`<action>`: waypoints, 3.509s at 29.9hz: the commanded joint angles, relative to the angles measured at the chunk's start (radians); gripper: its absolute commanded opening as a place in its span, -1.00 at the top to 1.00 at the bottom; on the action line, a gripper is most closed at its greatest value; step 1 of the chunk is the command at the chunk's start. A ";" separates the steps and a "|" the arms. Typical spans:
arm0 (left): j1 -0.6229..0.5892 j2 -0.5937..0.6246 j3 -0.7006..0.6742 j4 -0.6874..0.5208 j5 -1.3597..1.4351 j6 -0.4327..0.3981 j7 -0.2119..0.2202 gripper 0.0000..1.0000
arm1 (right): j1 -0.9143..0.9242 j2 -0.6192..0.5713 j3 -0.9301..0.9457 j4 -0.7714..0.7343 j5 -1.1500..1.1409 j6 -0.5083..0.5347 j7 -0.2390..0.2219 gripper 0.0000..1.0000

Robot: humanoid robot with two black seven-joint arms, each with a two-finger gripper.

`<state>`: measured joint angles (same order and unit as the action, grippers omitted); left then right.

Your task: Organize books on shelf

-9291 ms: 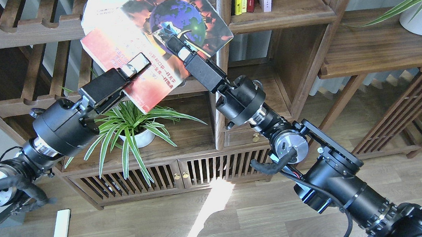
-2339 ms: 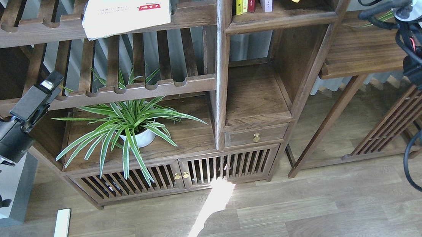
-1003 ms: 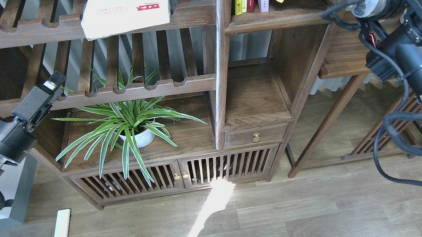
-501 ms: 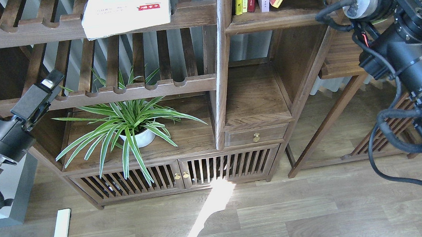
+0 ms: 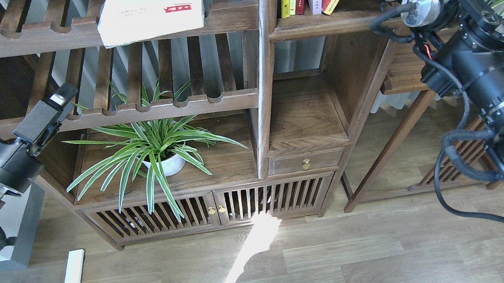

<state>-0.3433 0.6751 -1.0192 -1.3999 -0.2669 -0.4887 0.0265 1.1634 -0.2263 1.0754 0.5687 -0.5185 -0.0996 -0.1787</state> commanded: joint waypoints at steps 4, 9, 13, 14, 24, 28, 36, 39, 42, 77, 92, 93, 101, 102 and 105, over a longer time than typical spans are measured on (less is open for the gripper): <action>0.001 -0.002 -0.001 0.001 0.000 0.000 -0.002 -0.96 | 0.044 0.004 0.000 -0.032 0.000 0.004 0.002 0.90; 0.003 -0.003 -0.001 0.001 0.000 0.000 -0.002 -0.96 | 0.055 0.001 -0.014 -0.047 0.000 0.031 0.008 0.90; 0.003 -0.003 -0.001 0.001 -0.002 0.000 -0.002 -0.96 | 0.051 0.008 -0.031 -0.047 0.002 0.031 0.011 0.82; 0.003 -0.003 -0.001 0.001 -0.003 0.000 -0.002 -0.96 | 0.053 0.010 -0.029 -0.049 0.002 0.031 0.011 0.79; 0.004 -0.003 -0.001 0.007 -0.006 0.000 -0.002 -0.96 | 0.062 0.041 -0.032 -0.058 0.005 0.031 0.010 0.60; 0.006 -0.003 -0.001 0.009 -0.006 0.000 -0.003 -0.96 | 0.064 0.041 -0.035 -0.053 0.008 0.031 -0.002 0.43; 0.007 -0.003 0.001 0.009 -0.006 0.000 -0.003 -0.96 | 0.074 0.039 -0.051 -0.047 0.006 0.031 -0.005 0.29; 0.007 -0.008 0.001 0.009 -0.006 0.000 -0.002 -0.96 | 0.079 0.038 -0.051 -0.043 0.008 0.031 -0.005 0.28; 0.006 -0.012 0.001 0.009 -0.006 0.000 -0.002 -0.96 | 0.088 0.036 -0.048 -0.026 0.009 0.029 -0.005 0.28; -0.005 -0.038 -0.004 0.009 -0.023 0.000 -0.005 -0.96 | 0.042 -0.090 -0.009 0.342 0.018 -0.187 -0.038 -0.14; -0.062 -0.042 -0.019 0.007 -0.069 0.000 -0.003 -0.94 | -0.076 -0.071 0.119 0.461 0.018 -0.190 -0.002 -0.96; -0.071 -0.040 -0.019 0.007 -0.071 0.000 -0.003 -0.94 | -0.079 -0.067 0.127 0.470 0.018 -0.189 0.007 -0.96; -0.099 -0.040 -0.010 -0.007 -0.072 0.000 -0.003 -0.93 | -0.160 -0.067 0.199 0.577 0.023 -0.180 0.028 -0.98; -0.099 -0.042 -0.009 -0.008 -0.072 0.000 -0.003 -0.93 | -0.180 -0.067 0.204 0.601 0.023 -0.178 0.028 -0.98; -0.099 -0.045 -0.002 -0.008 -0.072 0.000 -0.003 -0.92 | -0.247 -0.065 0.215 0.664 0.025 -0.169 0.031 -0.98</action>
<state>-0.4417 0.6346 -1.0271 -1.4073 -0.3388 -0.4887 0.0231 0.9732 -0.2928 1.2782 1.1786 -0.4957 -0.2766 -0.1500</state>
